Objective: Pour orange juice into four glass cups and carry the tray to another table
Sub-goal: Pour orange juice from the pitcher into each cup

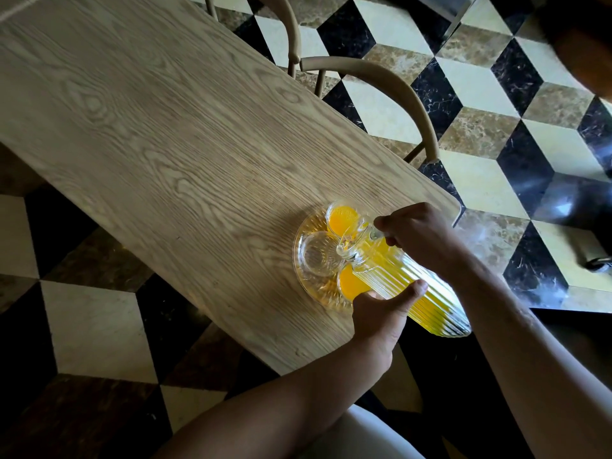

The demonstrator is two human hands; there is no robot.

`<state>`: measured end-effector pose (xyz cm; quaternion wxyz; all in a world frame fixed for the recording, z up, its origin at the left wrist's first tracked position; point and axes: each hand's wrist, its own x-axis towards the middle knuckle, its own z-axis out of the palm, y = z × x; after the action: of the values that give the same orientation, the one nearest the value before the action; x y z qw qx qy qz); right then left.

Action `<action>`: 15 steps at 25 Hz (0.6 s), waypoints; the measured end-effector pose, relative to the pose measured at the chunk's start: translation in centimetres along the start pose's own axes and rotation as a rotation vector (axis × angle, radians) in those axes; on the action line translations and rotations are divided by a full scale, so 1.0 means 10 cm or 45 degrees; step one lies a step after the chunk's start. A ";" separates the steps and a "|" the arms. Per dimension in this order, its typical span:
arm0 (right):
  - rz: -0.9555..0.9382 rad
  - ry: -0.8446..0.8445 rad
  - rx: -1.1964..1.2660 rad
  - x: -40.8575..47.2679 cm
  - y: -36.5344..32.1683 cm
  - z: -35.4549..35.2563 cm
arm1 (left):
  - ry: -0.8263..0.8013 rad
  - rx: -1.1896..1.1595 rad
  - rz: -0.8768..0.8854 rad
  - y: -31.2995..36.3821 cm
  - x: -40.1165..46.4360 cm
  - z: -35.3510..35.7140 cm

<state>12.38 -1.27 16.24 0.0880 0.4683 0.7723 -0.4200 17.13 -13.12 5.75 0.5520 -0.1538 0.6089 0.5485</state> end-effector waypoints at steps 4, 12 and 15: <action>-0.020 -0.029 -0.011 -0.07 -0.06 0.10 | -0.013 -0.023 -0.015 -0.05 -0.04 -0.09; -0.036 -0.074 -0.158 -0.15 -0.17 0.20 | -0.068 -0.136 -0.052 -0.09 -0.07 -0.20; -0.013 -0.071 -0.170 -0.14 -0.18 0.23 | -0.104 -0.190 -0.071 -0.06 -0.11 -0.21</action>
<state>11.09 -4.21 16.56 0.1383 0.4457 0.7983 -0.3808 16.96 -15.59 5.93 0.5783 -0.1890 0.5388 0.5826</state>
